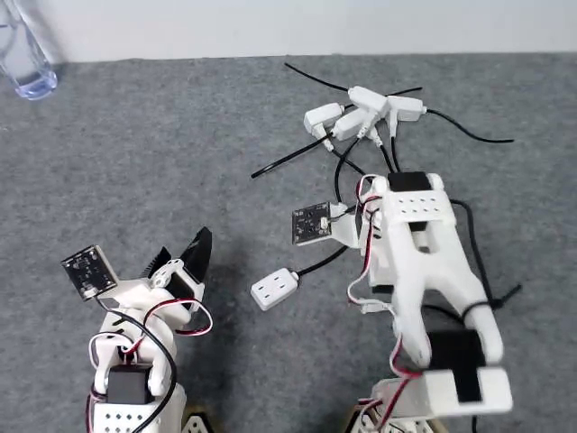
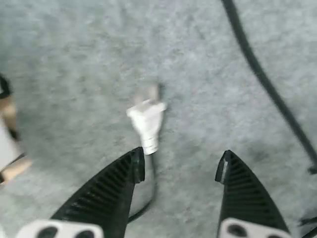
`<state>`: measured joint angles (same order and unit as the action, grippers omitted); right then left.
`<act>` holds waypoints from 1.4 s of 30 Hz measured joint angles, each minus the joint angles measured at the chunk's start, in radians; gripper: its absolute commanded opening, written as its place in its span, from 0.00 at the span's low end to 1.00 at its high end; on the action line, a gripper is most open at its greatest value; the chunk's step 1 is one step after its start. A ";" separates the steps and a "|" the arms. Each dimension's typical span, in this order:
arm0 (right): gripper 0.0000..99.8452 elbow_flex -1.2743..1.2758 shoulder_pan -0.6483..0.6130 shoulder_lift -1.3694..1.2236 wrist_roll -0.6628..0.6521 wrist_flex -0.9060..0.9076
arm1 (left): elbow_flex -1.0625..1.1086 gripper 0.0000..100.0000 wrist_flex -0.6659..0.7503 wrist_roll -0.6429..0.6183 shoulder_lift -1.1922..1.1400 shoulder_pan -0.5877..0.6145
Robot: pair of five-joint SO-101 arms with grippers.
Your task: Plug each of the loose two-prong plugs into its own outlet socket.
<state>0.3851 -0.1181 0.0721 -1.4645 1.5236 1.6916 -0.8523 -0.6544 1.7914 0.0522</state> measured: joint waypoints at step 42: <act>0.01 0.356 -0.077 0.029 -0.061 -0.241 | 0.000 0.27 0.000 0.000 0.000 0.000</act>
<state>0.7411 -0.1949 0.1013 -1.5259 1.2827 1.6916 -0.8523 -0.6544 1.7914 0.0522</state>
